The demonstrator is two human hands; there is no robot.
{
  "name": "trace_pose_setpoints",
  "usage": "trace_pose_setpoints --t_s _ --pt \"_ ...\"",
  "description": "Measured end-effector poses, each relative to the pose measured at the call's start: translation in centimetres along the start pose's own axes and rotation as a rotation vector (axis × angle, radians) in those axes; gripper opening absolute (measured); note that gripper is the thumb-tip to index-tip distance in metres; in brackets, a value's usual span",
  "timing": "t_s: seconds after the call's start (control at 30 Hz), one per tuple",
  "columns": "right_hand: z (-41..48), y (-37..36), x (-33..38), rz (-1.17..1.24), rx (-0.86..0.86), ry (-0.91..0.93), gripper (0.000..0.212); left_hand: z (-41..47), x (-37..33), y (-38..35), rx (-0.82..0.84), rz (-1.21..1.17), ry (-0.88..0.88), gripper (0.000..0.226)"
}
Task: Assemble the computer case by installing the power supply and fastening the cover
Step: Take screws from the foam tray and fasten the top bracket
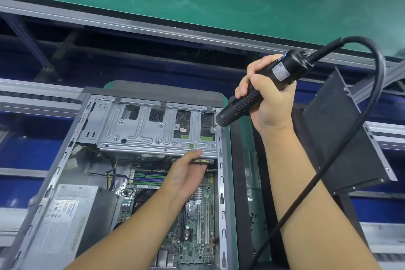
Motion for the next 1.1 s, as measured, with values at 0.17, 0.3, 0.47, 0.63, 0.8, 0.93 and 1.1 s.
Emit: trace_pose_setpoints --t_s 0.17,0.3,0.47,0.63,0.8,0.93,1.1 --pt "0.2 -0.1 -0.1 -0.081 0.002 -0.013 0.022 0.1 0.1 0.0 0.006 0.035 0.027 0.016" --pt "0.4 -0.3 -0.3 -0.132 0.019 -0.034 0.025 0.2 0.1 0.1 -0.024 0.019 0.018 0.019" --pt "0.5 -0.4 -0.8 -0.16 0.03 -0.06 0.031 0.2 0.1 0.0 -0.05 0.007 0.022 0.024" --pt "0.6 -0.5 -1.3 -0.179 0.05 -0.072 0.033 0.1 0.1 -0.2 -0.055 0.013 0.023 0.018" --pt "0.7 -0.4 -1.7 -0.192 0.056 -0.085 0.034 0.1 0.0 -0.1 -0.067 0.009 0.022 0.01" --pt "0.8 -0.7 -1.6 -0.216 0.081 -0.073 0.029 0.2 0.0 0.0 -0.043 0.014 0.027 0.012" --pt "1.0 -0.6 -1.6 -0.229 0.079 -0.071 0.028 0.3 0.1 0.1 -0.029 -0.015 0.021 0.024"
Point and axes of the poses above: each hand's wrist, its own z-axis towards the middle knuckle, its own y-axis out of the back of the hand, x = y × z, the point moved 2 cm from there along z, towards the middle knuckle, and after that the axes turned 10 degrees about x, right-handed, at the moved point
